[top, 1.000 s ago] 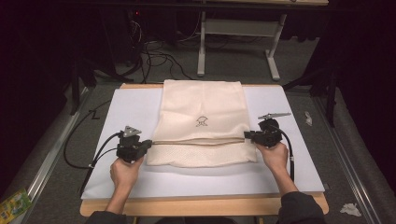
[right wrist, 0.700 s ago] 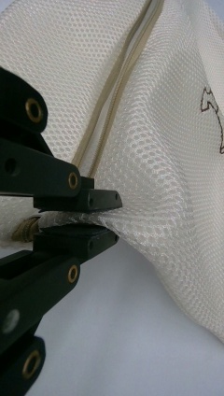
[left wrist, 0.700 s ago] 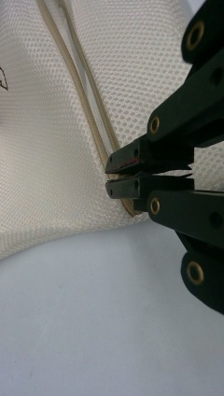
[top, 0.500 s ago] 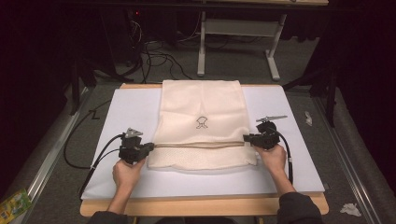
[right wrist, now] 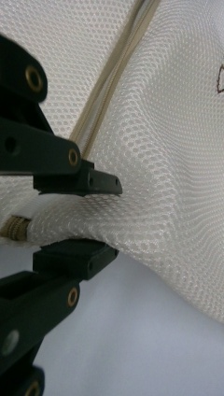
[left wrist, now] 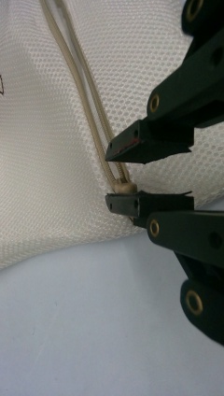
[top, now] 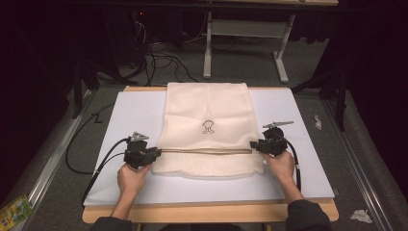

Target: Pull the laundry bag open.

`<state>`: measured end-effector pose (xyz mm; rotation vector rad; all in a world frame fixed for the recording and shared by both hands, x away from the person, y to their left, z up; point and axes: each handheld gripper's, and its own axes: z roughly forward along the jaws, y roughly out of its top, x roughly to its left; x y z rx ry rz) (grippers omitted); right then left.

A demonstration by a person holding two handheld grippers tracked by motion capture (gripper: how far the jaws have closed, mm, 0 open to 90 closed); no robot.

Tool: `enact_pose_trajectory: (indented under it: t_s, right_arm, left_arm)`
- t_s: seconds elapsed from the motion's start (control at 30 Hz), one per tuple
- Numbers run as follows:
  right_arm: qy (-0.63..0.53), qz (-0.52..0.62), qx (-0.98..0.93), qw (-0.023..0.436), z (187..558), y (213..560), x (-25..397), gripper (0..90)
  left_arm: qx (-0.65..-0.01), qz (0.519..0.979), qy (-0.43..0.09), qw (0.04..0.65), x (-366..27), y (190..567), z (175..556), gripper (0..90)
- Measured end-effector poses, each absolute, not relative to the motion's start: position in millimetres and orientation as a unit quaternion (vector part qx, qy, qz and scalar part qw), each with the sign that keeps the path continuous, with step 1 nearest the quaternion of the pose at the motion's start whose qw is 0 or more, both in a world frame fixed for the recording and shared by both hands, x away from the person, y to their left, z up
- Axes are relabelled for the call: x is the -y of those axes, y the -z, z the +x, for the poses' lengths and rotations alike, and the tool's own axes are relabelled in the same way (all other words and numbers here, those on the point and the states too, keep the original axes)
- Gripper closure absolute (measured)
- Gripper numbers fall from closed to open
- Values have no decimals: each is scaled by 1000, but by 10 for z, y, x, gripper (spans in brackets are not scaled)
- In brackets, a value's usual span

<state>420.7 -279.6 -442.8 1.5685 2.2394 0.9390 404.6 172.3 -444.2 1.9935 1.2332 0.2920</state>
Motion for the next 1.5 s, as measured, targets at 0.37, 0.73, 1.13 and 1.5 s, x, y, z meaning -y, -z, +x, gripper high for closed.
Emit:
enact_pose_trajectory:
  t_s: [0.37, 0.73, 1.13, 1.5]
  right_arm:
    - [-324, 529, -770, 150, 4131, 4338, 2764, 485]
    - [-359, 515, -760, 167, 4020, 4165, 2818, 510]
    - [-404, 506, -740, 182, 3800, 3940, 2943, 538]
    - [-439, 507, -713, 202, 3569, 3845, 3173, 580]
  left_arm:
    - [-475, 763, -132, 418, -1837, 4315, 4003, 522]
    - [-471, 748, -138, 446, -1940, 4200, 3959, 498]
    - [-465, 737, -159, 464, -2087, 4067, 3808, 489]
    - [-458, 728, -195, 472, -2238, 3960, 3590, 488]
